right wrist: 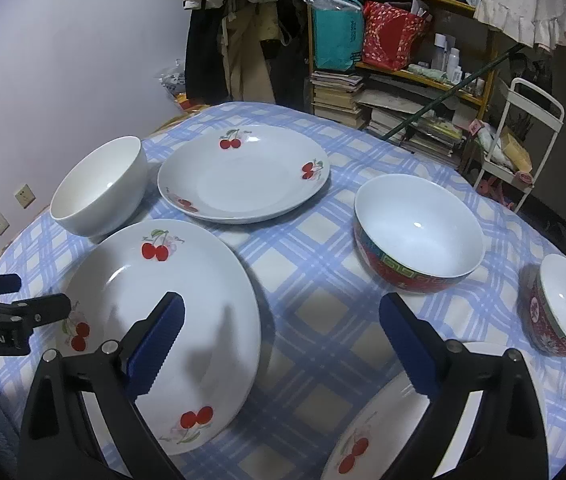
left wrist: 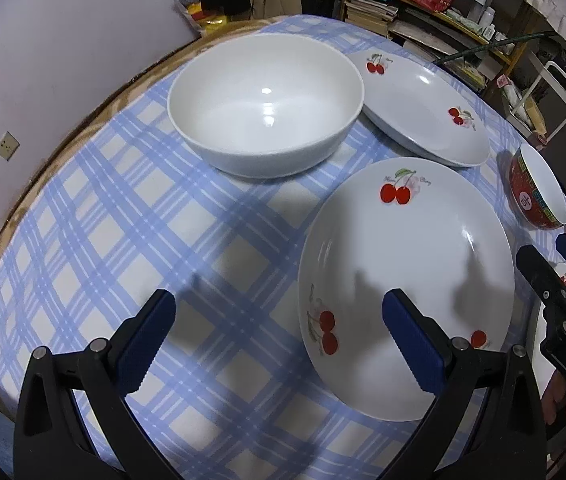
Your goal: Organize plates and bowls
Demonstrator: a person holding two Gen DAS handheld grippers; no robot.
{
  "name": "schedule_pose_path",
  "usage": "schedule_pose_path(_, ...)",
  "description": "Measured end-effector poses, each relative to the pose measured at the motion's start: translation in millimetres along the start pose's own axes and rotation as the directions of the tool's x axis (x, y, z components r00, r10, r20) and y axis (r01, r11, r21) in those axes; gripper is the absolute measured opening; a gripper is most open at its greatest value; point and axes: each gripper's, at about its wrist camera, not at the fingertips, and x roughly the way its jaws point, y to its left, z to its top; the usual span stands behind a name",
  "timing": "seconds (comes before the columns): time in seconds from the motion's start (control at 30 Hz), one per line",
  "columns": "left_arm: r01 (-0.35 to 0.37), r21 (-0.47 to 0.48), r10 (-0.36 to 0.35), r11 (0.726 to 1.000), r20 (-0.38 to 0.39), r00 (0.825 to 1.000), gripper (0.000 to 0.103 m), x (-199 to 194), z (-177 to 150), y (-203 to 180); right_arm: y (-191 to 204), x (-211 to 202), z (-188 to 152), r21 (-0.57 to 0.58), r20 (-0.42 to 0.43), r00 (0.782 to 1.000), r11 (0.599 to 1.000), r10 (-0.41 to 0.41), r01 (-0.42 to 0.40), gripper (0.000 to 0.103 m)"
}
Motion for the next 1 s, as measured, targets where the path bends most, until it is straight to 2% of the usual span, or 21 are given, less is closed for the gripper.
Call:
schedule_pose_path(0.13, 0.001, 0.005, -0.001, 1.0, -0.013, 1.0, 0.101, 3.7, -0.2, -2.8, 1.6, 6.3, -1.5, -0.013, -0.02, 1.0, 1.0, 0.0, 0.0, 0.093)
schedule_pose_path(0.23, 0.029, -0.001, -0.029, 1.0, -0.022, 0.999, 0.09, 4.7, -1.4, -4.6, 0.1, 9.5, -2.7, -0.014, -0.021, 1.0, 1.0, -0.003, 0.003, 0.091)
schedule_pose_path(0.3, 0.055, -0.003, -0.055, 0.998, -0.033, 0.998, 0.086, 6.6, -2.1, -6.6, -0.7, 11.1, -2.0, -0.01, -0.027, 1.0, 1.0, 0.011, -0.011, 0.084)
schedule_pose_path(0.4, 0.049, 0.009, -0.048, 0.999, -0.038, 0.998, 0.074, 9.8, -3.4, -11.2, -2.4, 17.0, -3.2, -0.003, -0.058, 0.998, 0.999, 0.032, -0.033, 0.071)
schedule_pose_path(0.47, 0.054, 0.005, -0.053, 0.999, -0.049, 0.997, 0.068, 13.1, -4.6, -12.6, -3.9, 22.4, -5.0, 0.01, -0.086, 0.995, 0.998, 0.057, -0.056, 0.049)
schedule_pose_path(0.53, 0.07, -0.009, -0.071, 0.998, -0.065, 0.995, 0.061, 17.1, -5.5, -12.3, -5.3, 29.7, -7.2, 0.028, -0.126, 0.989, 0.997, 0.075, -0.072, 0.037)
schedule_pose_path(0.67, 0.075, -0.031, -0.077, 0.997, -0.107, 0.991, 0.038, 29.0, -7.2, -13.2, -5.1, 38.3, -11.5, 0.047, -0.16, 0.98, 0.992, 0.122, -0.115, 0.034)
schedule_pose_path(0.7, 0.08, -0.04, -0.085, 0.996, -0.125, 0.988, 0.037, 33.0, -8.0, -13.0, -5.6, 40.2, -11.6, 0.056, -0.166, 0.977, 0.99, 0.136, -0.129, 0.032)
schedule_pose_path(0.77, 0.095, -0.056, -0.101, 0.994, -0.121, 0.987, 0.033, 33.9, -7.8, -12.7, -5.8, 44.3, -10.5, 0.08, -0.176, 0.968, 0.983, 0.179, -0.167, 0.02)
schedule_pose_path(0.83, 0.096, -0.047, -0.101, 0.994, -0.115, 0.988, 0.029, 33.3, -5.8, -14.2, -3.4, 47.9, -7.9, 0.083, -0.178, 0.963, 0.978, 0.202, -0.19, 0.014)
schedule_pose_path(1.0, 0.095, -0.022, -0.097, 0.995, -0.108, 0.989, 0.025, 35.5, -1.3, -17.7, 0.5, 49.6, -6.0, 0.067, -0.182, 0.962, 0.979, 0.202, -0.193, 0.014)
